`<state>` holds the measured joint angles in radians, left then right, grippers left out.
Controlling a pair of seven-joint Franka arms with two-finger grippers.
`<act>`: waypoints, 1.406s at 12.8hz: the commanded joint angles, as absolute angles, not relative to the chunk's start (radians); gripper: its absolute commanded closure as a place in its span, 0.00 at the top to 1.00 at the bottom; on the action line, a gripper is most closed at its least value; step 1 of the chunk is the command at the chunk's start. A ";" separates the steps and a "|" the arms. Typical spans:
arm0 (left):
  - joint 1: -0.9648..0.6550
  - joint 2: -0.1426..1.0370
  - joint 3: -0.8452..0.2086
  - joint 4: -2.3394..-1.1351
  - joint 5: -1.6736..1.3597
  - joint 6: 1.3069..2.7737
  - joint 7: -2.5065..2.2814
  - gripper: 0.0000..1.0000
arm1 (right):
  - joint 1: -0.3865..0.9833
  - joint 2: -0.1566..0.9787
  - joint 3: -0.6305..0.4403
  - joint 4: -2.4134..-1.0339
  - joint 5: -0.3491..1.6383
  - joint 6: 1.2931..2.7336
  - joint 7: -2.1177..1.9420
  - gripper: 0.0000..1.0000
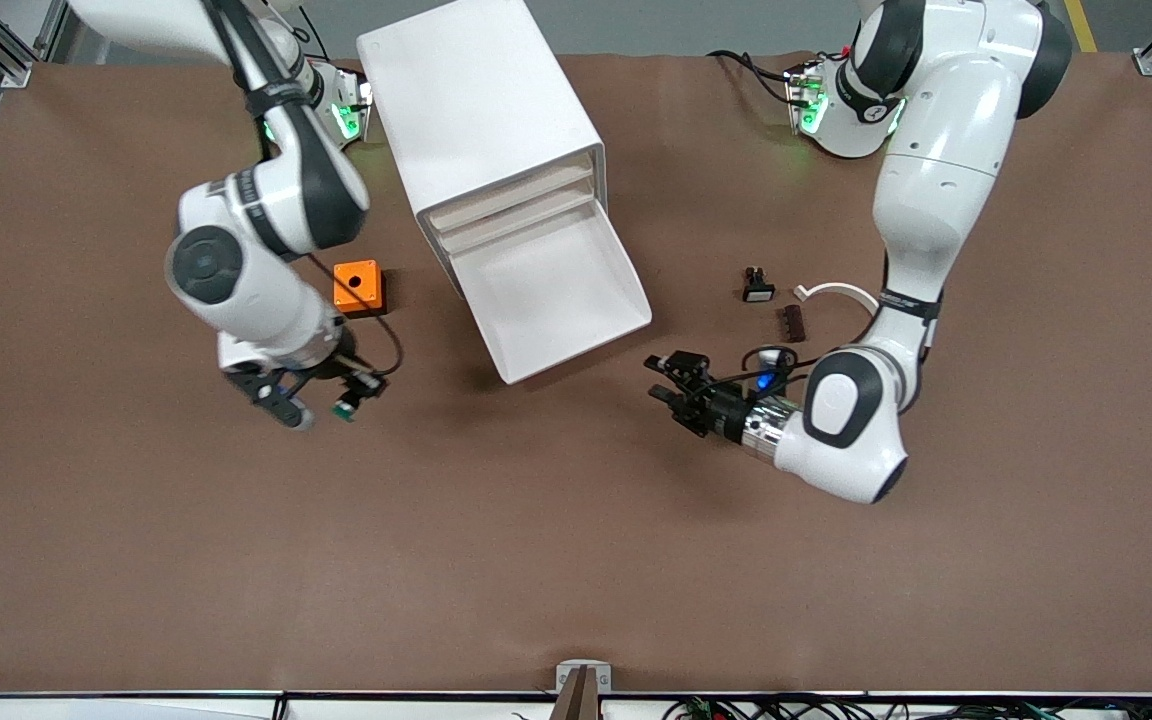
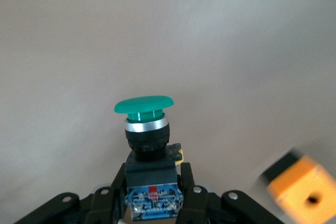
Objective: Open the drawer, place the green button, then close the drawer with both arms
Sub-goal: 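Lift the green button with the right gripper while the left gripper withdraws, then lower the green button into the open drawer with the right gripper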
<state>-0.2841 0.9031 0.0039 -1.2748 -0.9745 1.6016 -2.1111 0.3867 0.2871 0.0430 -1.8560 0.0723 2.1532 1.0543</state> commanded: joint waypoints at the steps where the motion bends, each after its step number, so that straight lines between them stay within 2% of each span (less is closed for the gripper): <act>1: -0.258 0.844 0.034 -1.266 -0.792 1.575 -2.053 0.79 | 0.497 0.275 0.029 -1.878 0.081 2.178 1.233 0.00; 3: -0.255 0.801 0.086 -1.253 -0.660 1.574 -1.976 1.00 | 0.576 0.279 0.028 -1.878 0.071 2.206 1.368 0.00; 7: -0.256 0.683 0.103 -1.253 -0.355 1.549 -1.754 1.00 | 0.693 0.336 0.026 -1.852 0.064 2.258 1.580 0.00; 10: -0.256 0.598 0.107 -1.255 -0.296 1.551 -1.546 1.00 | 0.751 0.411 0.026 -1.790 0.022 2.258 1.742 0.00; 14: -0.255 0.554 0.101 -1.259 -0.218 1.549 -1.150 1.00 | 0.798 0.550 0.026 -1.672 -0.026 2.255 1.877 0.00; 18: -0.270 0.543 0.091 -1.284 -0.193 1.557 -0.900 1.00 | 0.804 0.575 0.028 -1.635 -0.005 2.246 1.893 0.00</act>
